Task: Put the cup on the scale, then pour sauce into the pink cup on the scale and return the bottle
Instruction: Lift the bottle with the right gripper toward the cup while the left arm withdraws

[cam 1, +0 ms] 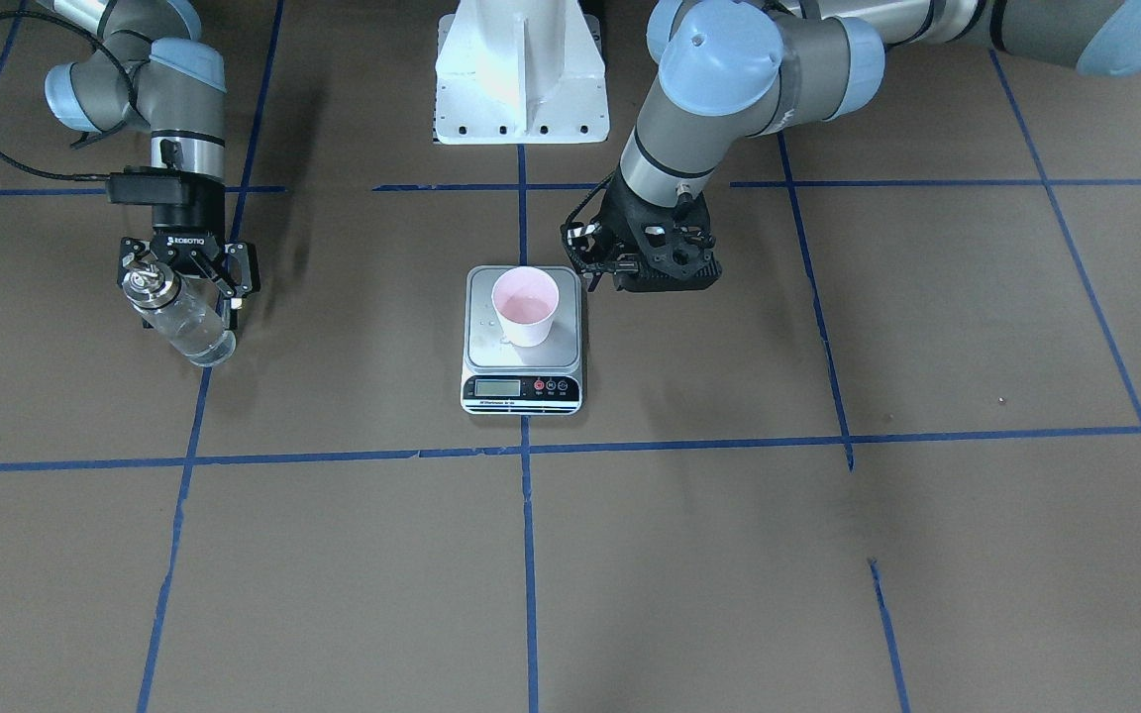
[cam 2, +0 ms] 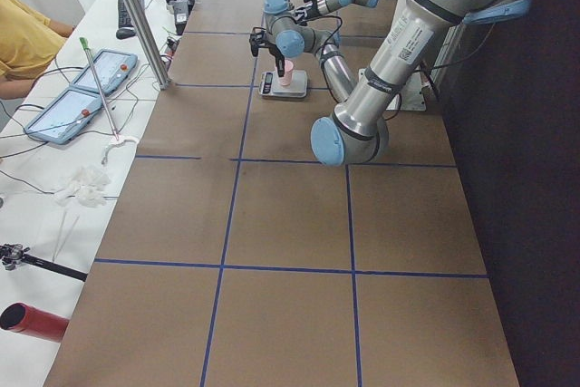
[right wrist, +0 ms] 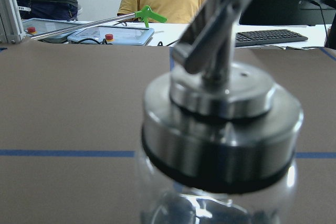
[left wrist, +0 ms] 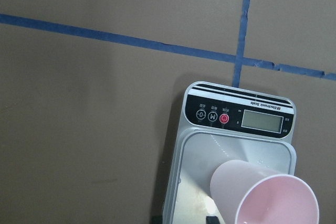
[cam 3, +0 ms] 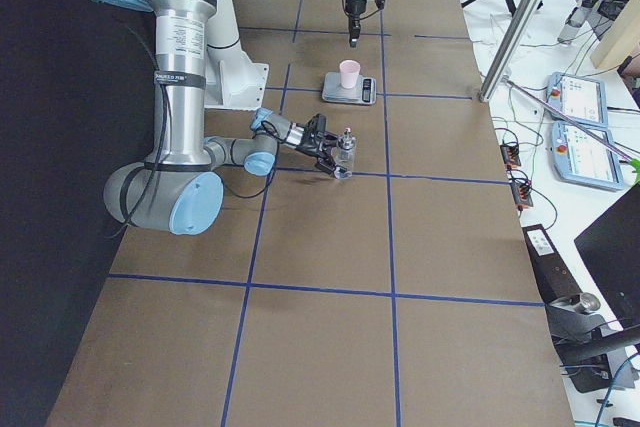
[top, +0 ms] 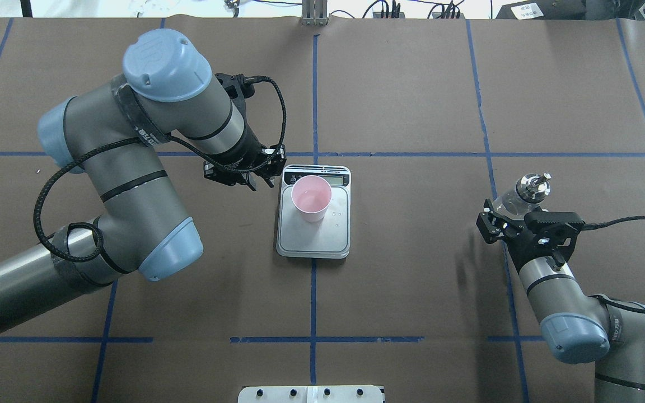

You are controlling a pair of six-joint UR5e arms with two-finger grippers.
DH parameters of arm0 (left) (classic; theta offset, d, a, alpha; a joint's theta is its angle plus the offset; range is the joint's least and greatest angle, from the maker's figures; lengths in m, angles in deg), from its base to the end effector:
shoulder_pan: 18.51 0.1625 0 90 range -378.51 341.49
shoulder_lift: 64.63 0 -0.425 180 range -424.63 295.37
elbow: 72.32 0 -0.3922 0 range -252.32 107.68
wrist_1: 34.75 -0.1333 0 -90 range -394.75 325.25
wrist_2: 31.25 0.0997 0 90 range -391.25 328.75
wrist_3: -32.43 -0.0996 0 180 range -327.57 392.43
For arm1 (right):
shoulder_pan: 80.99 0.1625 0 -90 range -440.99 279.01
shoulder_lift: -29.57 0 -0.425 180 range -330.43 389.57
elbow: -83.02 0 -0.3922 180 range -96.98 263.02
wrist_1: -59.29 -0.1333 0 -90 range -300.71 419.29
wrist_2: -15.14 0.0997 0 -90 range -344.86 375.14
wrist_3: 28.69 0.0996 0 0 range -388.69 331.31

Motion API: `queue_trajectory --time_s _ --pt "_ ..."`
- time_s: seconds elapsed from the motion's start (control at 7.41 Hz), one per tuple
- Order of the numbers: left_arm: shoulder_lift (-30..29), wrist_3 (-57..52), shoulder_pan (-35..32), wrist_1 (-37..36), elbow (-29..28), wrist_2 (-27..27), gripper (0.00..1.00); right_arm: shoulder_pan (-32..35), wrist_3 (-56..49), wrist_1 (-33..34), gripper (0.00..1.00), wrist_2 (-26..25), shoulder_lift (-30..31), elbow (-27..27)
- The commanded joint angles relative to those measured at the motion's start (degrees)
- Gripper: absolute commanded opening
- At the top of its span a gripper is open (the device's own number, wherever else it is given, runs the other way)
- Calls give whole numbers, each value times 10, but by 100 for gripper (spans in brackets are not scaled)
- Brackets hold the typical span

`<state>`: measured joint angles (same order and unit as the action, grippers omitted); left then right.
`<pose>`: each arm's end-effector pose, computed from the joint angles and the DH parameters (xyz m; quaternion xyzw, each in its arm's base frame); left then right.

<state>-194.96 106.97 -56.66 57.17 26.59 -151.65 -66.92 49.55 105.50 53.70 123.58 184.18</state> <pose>0.4683 -0.4732 0.1656 -0.0232 0.4785 -0.0602 0.8757 -0.4050 -0.3192 0.4993 0.4685 -0.2901 0.2030 0.8094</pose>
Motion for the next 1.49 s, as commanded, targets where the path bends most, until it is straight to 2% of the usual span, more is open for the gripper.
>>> queue_trajectory --time_s 0.0,0.14,0.27,0.41,0.54,1.08,1.22,1.35 --pt "1 0 0 0 1 1 39 7 -2 -1 94 0 -6 -8" --pt "1 0 -1 0 1 1 39 10 -2 -1 76 0 -5 -9" --pt "1 0 -1 -1 1 1 39 10 -2 -1 43 -1 -5 -9" --pt "1 0 -3 -1 1 0 39 7 -2 -1 7 -24 -10 -16" --pt "0 0 -3 -2 1 -1 39 12 -12 -1 0 -30 -35 -17" --pt "8 0 -7 -5 21 -3 39 22 -115 12 0 -28 -41 9" --pt "34 -2 -14 -2 46 -4 38 20 -130 29 0 -26 -43 18" --pt "53 -8 -27 -2 64 -5 38 20 -132 76 0 -20 -57 50"
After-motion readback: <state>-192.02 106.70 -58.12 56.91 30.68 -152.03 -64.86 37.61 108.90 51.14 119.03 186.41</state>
